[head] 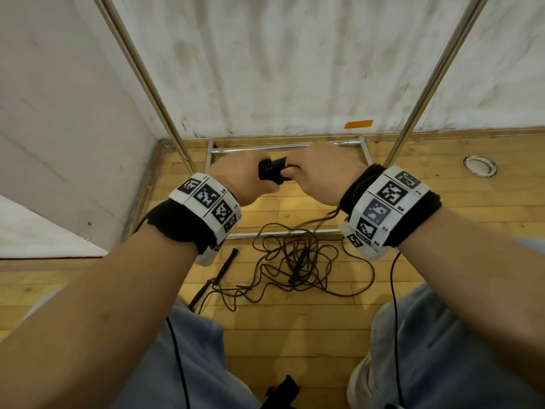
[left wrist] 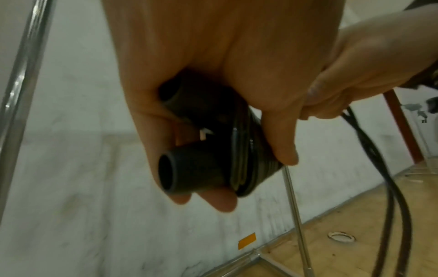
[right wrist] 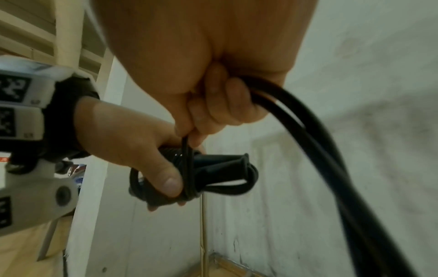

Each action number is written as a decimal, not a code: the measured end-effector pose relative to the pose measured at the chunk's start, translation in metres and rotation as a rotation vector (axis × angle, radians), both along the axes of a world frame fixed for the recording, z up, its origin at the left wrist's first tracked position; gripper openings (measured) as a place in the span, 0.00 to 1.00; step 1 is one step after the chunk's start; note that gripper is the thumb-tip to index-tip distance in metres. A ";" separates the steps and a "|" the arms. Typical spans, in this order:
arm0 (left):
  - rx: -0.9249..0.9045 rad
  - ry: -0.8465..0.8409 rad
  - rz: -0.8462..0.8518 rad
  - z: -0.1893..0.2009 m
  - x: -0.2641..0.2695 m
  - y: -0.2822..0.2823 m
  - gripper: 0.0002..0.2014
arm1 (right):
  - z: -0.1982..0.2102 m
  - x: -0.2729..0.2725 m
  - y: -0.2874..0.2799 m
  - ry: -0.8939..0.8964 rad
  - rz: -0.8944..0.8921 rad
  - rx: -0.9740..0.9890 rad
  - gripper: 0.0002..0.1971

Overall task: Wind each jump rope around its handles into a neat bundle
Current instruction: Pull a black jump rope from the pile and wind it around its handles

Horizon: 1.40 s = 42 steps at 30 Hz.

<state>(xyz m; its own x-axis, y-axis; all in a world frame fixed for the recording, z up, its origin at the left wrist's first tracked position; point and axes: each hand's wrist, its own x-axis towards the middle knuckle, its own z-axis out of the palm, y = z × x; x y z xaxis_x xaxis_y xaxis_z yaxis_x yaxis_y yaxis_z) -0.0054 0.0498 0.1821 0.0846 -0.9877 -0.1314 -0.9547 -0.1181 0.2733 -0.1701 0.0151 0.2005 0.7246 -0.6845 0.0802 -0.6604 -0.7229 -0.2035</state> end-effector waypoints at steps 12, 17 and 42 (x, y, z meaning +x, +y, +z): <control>-0.122 0.200 -0.064 0.011 -0.023 0.020 0.25 | 0.011 -0.009 -0.014 -0.388 -0.175 0.237 0.15; -0.142 0.162 -0.095 0.015 -0.026 0.021 0.19 | 0.016 -0.014 -0.025 -0.520 -0.165 0.441 0.09; -0.390 0.321 0.187 0.022 0.012 0.005 0.18 | -0.006 0.009 0.003 -0.172 -0.135 0.290 0.13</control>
